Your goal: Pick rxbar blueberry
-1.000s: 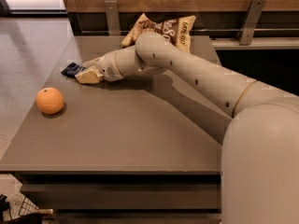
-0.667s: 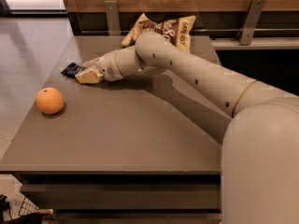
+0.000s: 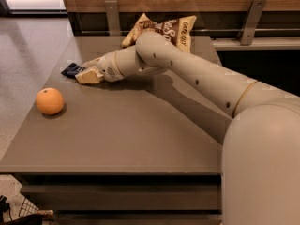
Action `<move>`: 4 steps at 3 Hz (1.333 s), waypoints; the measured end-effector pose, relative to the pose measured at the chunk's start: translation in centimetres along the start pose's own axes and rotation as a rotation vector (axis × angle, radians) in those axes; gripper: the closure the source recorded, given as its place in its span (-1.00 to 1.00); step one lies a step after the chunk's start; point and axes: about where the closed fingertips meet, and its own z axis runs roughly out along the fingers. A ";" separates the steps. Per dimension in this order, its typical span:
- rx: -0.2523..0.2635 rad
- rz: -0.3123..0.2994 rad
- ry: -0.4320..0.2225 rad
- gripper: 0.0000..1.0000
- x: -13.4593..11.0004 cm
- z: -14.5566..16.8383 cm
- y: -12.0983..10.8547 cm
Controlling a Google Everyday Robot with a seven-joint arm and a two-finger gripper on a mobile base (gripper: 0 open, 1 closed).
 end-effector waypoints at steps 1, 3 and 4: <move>0.000 0.000 0.000 1.00 0.0 0.0 0.0; -0.001 -0.012 -0.001 1.00 -0.3 -0.5 0.1; -0.016 -0.153 -0.015 1.00 -4.2 -6.4 1.1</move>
Offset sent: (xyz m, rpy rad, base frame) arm 0.0001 -0.0923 0.1196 0.0157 -0.2736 0.2065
